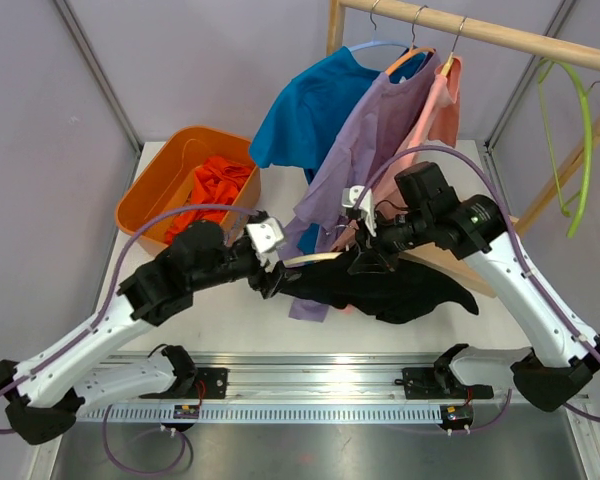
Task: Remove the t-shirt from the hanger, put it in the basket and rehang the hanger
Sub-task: Remove the tshirt from the hanger
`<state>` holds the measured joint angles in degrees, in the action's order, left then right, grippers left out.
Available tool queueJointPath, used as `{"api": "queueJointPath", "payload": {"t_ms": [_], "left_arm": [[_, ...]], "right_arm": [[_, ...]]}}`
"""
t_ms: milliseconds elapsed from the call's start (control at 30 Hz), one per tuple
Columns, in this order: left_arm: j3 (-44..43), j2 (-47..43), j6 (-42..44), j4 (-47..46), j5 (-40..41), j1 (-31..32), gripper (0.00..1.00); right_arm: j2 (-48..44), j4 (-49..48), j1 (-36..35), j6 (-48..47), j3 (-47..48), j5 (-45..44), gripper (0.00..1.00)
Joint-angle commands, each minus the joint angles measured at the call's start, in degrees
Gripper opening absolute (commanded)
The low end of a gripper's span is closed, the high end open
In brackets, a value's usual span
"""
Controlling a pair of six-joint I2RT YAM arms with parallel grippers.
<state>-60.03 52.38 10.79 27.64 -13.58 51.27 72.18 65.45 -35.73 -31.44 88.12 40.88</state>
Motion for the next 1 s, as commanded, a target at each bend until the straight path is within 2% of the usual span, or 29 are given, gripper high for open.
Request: {"api": "queueJointPath", "payload": {"t_ms": [0, 67, 133, 167, 200, 267, 300, 433, 467, 567, 733, 967], "left_arm": [[1.49, -6.75, -15.04, -9.97, 11.98, -0.11, 0.86], [1.85, -9.66, -20.25, -8.66, 18.90, -0.11, 0.94], [1.41, -11.24, -29.12, -4.47, 23.23, -0.20, 0.99], [1.32, -11.60, -32.81, -2.52, 26.99, -0.20, 0.99], [2.02, -11.86, -39.81, 0.20, 27.90, -0.29, 0.99], [3.25, -12.13, -46.87, 2.50, 29.31, -0.29, 0.99], [4.73, -11.95, -53.96, 4.42, 29.75, -0.29, 0.99], [5.98, -9.41, -67.63, 9.01, 32.13, -0.29, 0.91], [6.15, -8.10, -71.31, 9.27, 32.04, -0.29, 0.86], [6.50, -6.33, -73.88, 8.58, 31.78, -0.38, 0.81], [7.12, -4.57, -76.17, 3.66, 32.04, -1.78, 0.80], [8.35, 0.00, -79.25, -2.50, 26.87, -6.26, 0.75]], "right_arm": [[-4.85, -5.67, 3.19, 4.88, -1.71, -2.56, 0.00], [-6.78, -8.93, 4.34, 6.56, -4.44, -2.91, 0.00], [-7.84, -11.64, 5.31, 8.76, -6.80, -3.61, 0.00], [-8.72, -12.36, 5.49, 9.29, -7.34, -3.79, 0.00], [-9.07, -12.97, 5.58, 10.42, -7.95, -4.23, 0.00], [-9.34, -14.29, 5.58, 11.48, -8.75, -5.02, 0.00], [-9.34, -14.56, 5.49, 11.93, -8.84, -5.63, 0.00], [-9.87, -15.79, 5.49, 12.72, -9.45, -6.60, 0.00], [-9.96, -15.88, 5.49, 12.89, -9.54, -6.78, 0.00], [-10.04, -15.97, 5.58, 12.90, -9.89, -6.96, 0.00], [-9.96, -16.32, 5.49, 12.98, -10.60, -5.91, 0.00], [-9.69, -16.32, 5.49, 13.16, -10.86, -4.15, 0.00]]}}
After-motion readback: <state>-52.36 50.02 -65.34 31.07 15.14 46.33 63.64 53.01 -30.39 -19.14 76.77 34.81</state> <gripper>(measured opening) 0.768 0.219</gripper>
